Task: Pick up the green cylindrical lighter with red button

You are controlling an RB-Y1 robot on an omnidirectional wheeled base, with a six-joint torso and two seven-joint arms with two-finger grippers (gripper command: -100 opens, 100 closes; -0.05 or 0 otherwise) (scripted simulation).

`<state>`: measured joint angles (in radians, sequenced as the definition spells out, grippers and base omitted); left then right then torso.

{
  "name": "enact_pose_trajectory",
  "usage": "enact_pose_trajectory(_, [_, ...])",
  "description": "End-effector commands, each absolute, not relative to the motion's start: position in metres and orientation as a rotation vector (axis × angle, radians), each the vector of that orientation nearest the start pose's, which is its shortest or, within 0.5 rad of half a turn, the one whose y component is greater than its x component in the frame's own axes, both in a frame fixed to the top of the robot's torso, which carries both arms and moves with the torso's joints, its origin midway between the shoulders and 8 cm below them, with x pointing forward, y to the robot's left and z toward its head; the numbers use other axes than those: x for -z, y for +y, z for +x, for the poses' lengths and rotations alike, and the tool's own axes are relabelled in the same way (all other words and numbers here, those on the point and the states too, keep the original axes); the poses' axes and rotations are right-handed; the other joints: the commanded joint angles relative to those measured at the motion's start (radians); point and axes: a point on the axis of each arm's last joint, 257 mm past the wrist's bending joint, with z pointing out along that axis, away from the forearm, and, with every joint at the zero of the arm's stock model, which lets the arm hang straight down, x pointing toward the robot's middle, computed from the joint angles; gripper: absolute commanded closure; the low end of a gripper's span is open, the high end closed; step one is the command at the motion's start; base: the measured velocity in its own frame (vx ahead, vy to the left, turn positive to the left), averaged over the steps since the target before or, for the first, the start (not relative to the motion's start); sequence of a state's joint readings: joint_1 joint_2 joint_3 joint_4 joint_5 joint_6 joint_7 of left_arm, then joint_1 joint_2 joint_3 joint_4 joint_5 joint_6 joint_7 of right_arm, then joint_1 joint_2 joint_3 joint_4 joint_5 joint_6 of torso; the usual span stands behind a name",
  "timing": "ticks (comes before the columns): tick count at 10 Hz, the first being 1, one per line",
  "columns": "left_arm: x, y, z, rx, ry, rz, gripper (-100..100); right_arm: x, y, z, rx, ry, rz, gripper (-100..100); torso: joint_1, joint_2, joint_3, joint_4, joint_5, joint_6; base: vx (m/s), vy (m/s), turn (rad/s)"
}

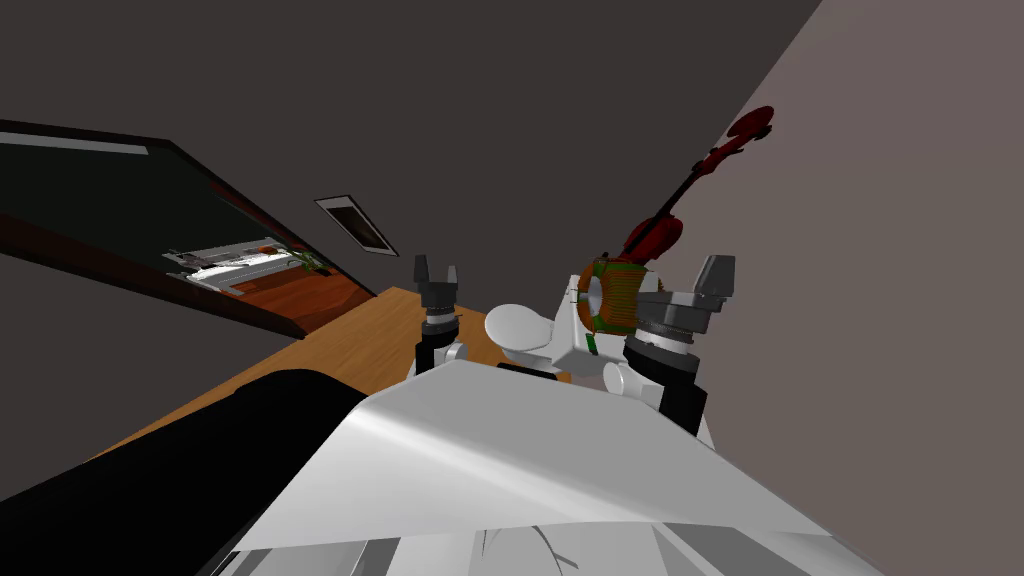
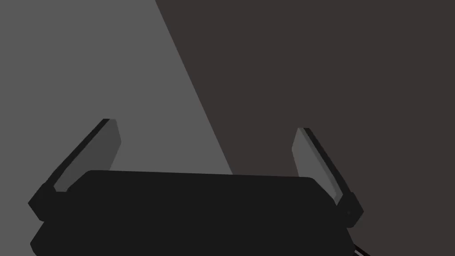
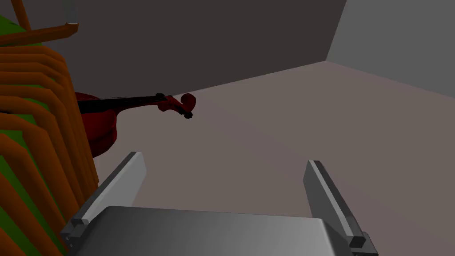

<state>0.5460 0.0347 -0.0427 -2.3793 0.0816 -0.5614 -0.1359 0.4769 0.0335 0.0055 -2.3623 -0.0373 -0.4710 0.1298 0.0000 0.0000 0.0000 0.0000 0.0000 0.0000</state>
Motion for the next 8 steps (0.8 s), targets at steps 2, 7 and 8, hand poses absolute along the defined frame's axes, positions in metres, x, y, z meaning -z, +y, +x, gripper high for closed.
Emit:
enact_pose_trajectory(2, [-0.064,0.271,0.310,1.281,0.538,-0.551,0,-0.055,-0.272,0.336,-1.189,0.628,0.541,-100,0.000,0.000,0.000,0.000,0.000,0.000,-0.004,-0.002,-0.024])
enact_pose_trajectory(7, [-0.064,0.271,0.310,1.281,0.538,-0.551,0,-0.022,-0.262,0.352,-0.990,0.838,0.403,-100,-0.001,-0.002,-0.003,-0.004,-0.003,0.000,-0.013,0.021,-0.032])
enact_pose_trajectory(8, [-0.064,0.271,0.310,1.281,0.538,-0.551,0,-0.013,-0.262,0.356,-0.938,0.878,0.376,-100,-0.002,-0.003,-0.005,-0.006,-0.004,0.000,-0.023,0.044,-0.041])
